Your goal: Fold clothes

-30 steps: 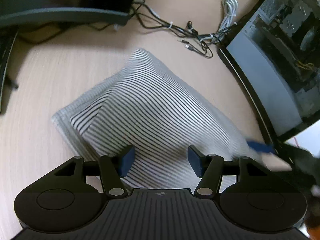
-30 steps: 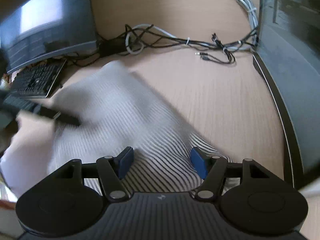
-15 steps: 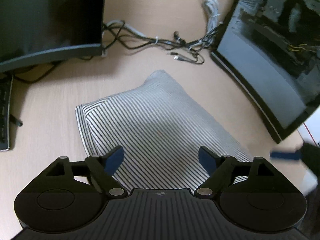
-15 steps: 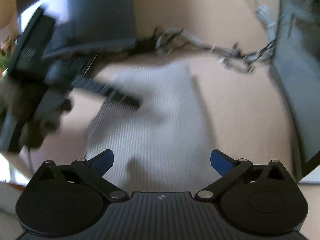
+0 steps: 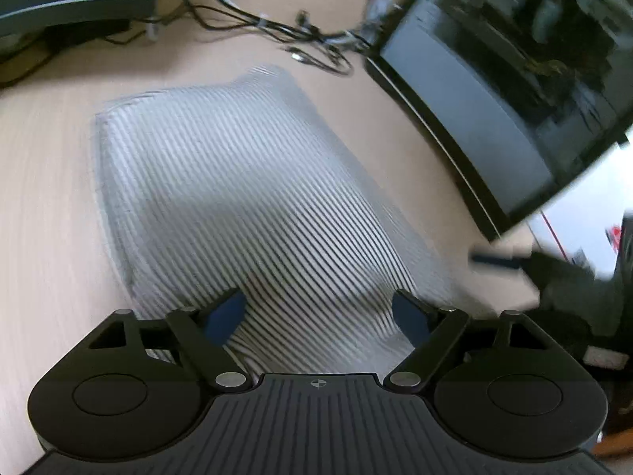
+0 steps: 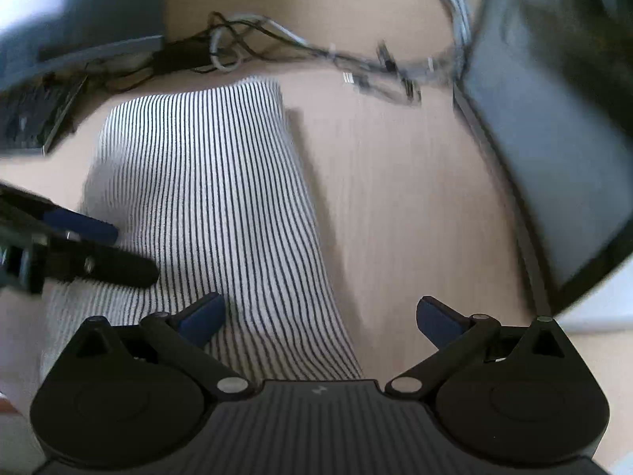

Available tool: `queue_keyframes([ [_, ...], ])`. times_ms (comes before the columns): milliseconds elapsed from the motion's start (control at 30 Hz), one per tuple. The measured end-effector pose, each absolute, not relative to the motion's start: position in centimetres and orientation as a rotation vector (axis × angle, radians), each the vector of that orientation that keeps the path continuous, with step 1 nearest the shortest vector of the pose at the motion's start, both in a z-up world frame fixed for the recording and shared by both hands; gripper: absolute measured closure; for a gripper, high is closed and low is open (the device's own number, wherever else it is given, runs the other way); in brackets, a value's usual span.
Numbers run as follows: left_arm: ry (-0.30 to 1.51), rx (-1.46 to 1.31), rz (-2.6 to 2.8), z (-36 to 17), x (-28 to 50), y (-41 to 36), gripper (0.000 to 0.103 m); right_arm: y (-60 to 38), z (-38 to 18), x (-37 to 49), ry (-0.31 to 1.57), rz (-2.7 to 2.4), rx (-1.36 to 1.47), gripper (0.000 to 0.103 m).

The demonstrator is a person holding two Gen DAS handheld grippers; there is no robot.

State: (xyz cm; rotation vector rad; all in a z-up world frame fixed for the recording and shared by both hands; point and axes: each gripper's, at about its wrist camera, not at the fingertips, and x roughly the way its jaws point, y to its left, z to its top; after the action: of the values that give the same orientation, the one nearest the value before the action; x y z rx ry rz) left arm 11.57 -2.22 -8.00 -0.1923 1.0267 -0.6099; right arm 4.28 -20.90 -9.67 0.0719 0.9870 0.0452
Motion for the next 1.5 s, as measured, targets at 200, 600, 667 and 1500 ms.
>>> queue_keyframes([
  [200,1.002,-0.25,-0.548,-8.0,14.7,-0.3,0.03,-20.6,-8.8,3.1,0.956,0.131,0.095,0.0],
  [600,0.893,-0.073,-0.457,-4.6,11.1,0.0,0.034,-14.5,-8.3,0.2,0.855,0.384,-0.219,0.052],
  [667,0.883,-0.065,-0.457,-4.2,10.7,0.3,0.032,-13.7,-8.2,0.3,0.838,0.398,-0.278,0.05],
  [1500,0.692,0.469,-0.772,-3.9,-0.5,2.1,0.016,-13.9,-7.6,2.2,1.049,0.599,-0.048,0.054],
])
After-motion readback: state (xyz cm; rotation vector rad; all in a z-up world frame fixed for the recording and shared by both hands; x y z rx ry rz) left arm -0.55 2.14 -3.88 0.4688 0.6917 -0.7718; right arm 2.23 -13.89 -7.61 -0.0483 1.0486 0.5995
